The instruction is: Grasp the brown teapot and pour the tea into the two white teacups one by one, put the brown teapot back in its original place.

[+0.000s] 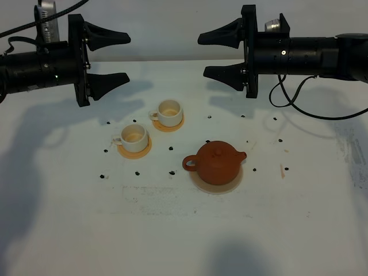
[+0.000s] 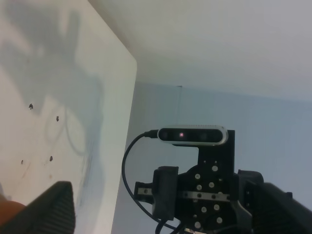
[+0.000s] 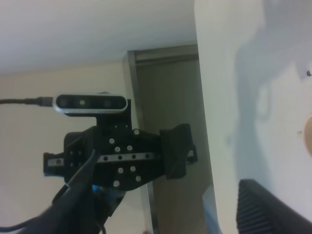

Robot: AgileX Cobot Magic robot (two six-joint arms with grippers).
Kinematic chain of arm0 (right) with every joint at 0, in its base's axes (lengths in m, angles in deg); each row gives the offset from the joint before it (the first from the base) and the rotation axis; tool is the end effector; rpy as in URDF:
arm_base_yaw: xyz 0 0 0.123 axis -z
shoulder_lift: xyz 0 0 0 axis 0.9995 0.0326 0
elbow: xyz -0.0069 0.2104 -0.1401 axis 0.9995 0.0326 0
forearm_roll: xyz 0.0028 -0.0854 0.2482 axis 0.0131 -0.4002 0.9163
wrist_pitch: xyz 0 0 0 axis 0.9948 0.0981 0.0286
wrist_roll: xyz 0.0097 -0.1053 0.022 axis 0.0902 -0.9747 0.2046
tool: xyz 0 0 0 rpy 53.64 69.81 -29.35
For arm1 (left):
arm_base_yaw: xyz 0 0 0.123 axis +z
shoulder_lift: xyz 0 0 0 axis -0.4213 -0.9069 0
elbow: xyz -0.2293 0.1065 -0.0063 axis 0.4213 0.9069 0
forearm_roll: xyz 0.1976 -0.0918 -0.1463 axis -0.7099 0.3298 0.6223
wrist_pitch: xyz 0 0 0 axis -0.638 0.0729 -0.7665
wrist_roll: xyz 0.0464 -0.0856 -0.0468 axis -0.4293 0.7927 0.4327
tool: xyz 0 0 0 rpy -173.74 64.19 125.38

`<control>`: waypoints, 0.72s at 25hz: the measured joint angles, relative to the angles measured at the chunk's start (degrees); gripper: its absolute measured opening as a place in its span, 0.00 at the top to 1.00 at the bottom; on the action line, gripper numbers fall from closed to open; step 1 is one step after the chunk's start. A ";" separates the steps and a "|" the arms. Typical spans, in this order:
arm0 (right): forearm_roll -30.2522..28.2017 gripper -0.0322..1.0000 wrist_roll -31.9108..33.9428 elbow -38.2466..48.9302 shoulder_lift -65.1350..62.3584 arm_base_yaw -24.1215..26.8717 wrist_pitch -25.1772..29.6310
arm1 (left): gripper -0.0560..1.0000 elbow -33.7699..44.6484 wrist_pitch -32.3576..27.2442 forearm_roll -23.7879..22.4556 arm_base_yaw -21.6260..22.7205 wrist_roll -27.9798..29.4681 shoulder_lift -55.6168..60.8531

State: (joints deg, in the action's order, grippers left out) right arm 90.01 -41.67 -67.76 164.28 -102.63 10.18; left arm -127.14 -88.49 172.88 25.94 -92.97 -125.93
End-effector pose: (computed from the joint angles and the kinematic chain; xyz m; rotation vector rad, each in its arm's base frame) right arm 0.4062 0.2058 0.1848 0.2376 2.3179 1.9844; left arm 0.4191 -0.0810 0.1581 -0.6812 2.2033 -1.6459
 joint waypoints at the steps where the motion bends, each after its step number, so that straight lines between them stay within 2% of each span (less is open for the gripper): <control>1: 0.00 0.39 0.00 0.00 0.00 0.00 0.00 | 0.28 0.00 0.00 0.00 0.00 0.00 0.00; 12: -0.01 0.39 -1.23 0.00 0.00 0.00 0.00 | 0.28 0.00 -0.06 0.00 0.00 -0.42 0.00; 18: 0.05 0.40 -8.34 0.00 0.00 0.00 0.13 | 0.29 0.00 -0.38 0.82 0.00 -9.69 0.00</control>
State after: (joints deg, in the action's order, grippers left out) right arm 90.06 -50.01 -67.76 164.28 -102.63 10.31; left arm -127.14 -88.88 173.70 25.94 -102.66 -125.93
